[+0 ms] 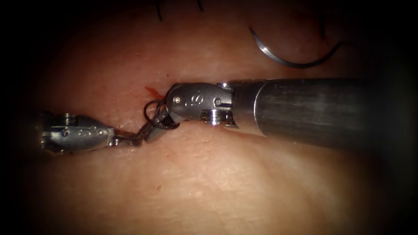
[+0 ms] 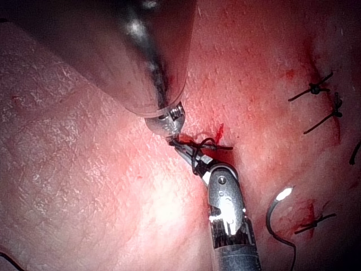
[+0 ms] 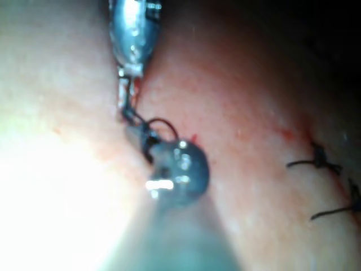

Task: Wound Closure
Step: Pull the short end of the thread up using the right gripper, then tighten the knot by pulling down with the left gripper and up with the right gripper, then wrap the thread around the right gripper counter-clockwise using the left gripper

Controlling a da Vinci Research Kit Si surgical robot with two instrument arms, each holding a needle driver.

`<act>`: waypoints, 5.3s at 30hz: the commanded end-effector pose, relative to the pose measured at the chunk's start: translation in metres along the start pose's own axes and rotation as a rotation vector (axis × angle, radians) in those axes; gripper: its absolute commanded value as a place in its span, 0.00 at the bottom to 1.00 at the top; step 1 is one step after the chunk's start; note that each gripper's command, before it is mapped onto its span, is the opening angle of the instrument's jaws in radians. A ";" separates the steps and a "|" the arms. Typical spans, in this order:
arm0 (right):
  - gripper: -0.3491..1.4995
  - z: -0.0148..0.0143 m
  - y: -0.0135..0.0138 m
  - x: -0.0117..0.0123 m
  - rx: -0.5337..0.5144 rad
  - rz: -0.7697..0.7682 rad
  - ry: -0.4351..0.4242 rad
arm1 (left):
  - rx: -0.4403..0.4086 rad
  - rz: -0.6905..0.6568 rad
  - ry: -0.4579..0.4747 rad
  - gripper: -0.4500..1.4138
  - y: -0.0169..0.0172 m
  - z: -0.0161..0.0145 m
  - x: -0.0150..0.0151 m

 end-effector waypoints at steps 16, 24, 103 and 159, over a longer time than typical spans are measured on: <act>0.00 -0.0061 0.0024 -0.0052 -0.181 0.157 0.097 | -0.003 -0.002 0.002 0.00 0.0024 0.0005 -0.0010; 0.00 -0.0070 0.0029 -0.0055 -0.216 0.178 0.130 | -0.002 0.000 0.002 0.00 0.0029 0.0005 -0.0012; 0.93 -0.0199 0.0033 -0.0041 -0.813 0.354 0.177 | 0.045 -0.047 -0.068 0.00 0.0080 -0.0063 0.0048; 0.84 -0.0036 -0.0058 0.0042 -0.487 0.101 0.214 | 0.139 -0.212 -0.384 0.80 0.0084 -0.0055 -0.0005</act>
